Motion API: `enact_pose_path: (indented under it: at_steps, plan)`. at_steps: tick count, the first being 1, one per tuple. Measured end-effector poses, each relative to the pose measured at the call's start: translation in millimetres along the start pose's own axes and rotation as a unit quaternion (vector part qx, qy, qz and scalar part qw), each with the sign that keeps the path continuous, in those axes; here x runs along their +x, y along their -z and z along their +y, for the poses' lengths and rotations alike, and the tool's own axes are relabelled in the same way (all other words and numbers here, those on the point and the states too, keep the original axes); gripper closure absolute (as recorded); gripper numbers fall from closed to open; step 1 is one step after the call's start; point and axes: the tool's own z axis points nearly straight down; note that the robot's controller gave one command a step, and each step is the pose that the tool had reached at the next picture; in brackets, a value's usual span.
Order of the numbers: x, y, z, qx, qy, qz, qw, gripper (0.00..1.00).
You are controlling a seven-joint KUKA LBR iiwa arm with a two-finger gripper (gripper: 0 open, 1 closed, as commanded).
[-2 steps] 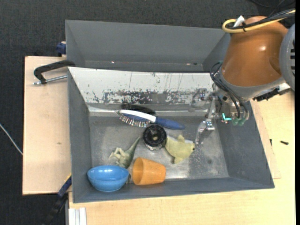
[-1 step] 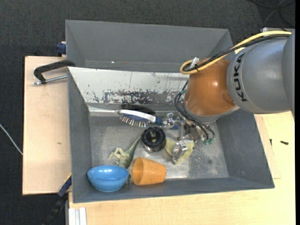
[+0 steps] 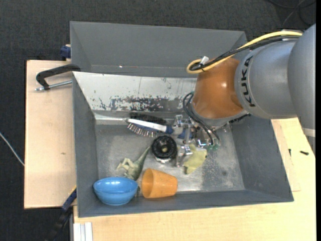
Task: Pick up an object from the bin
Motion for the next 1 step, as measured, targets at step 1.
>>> enact_pose_path:
  at_steps: [1]
  plan:
    - [-13.0, -2.7, 67.1, 0.004, 0.109, -0.0034, 0.9940, 0.00]
